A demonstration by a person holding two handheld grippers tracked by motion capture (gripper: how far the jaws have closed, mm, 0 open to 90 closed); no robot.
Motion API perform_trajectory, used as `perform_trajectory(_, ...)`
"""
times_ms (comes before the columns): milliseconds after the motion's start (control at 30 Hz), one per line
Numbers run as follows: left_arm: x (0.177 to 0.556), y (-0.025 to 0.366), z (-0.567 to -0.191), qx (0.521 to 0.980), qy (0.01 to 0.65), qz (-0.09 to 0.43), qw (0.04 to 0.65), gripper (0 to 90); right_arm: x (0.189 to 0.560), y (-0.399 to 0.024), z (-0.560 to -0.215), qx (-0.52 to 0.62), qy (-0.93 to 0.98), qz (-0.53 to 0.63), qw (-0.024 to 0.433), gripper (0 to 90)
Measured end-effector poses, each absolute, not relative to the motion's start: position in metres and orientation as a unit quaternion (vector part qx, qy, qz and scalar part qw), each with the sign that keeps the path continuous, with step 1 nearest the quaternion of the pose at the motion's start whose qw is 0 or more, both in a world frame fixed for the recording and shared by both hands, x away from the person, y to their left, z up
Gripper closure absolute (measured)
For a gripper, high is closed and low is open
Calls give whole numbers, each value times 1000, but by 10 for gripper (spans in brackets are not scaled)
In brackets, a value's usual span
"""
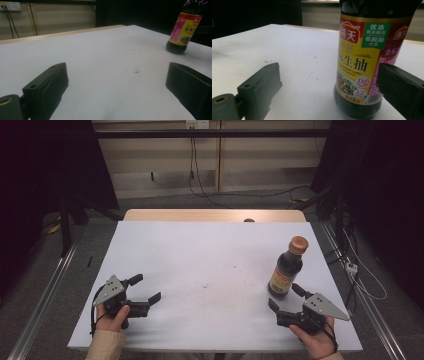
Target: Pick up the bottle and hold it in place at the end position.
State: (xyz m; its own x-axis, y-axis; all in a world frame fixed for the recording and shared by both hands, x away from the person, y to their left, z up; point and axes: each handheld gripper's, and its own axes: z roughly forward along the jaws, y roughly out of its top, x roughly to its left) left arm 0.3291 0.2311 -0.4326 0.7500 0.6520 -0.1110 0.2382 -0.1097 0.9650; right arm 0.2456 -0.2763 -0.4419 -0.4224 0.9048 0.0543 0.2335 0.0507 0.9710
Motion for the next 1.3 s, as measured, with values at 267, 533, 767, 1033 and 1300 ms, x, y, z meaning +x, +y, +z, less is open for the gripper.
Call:
perform_trajectory(267, 329, 230, -432, 726, 303, 175, 592, 43, 245, -274, -441, 429, 663, 526, 317, 54)
perform_trajectory(533, 330, 230, -433, 725, 307, 177, 591, 43, 251, -277, -428, 434, 658, 526, 320, 42)
perform_trajectory(767, 330, 228, -433, 725, 302, 179, 592, 43, 262, -283, -417, 460, 650, 510, 326, 36)
perform_trajectory(1033, 330, 228, -433, 728, 302, 180, 589, 43, 267, -290, -412, 469, 642, 505, 335, 46)
perform_trajectory(1300, 330, 228, -433, 730, 302, 180, 586, 43, 274, -292, -405, 476, 634, 504, 343, 62)
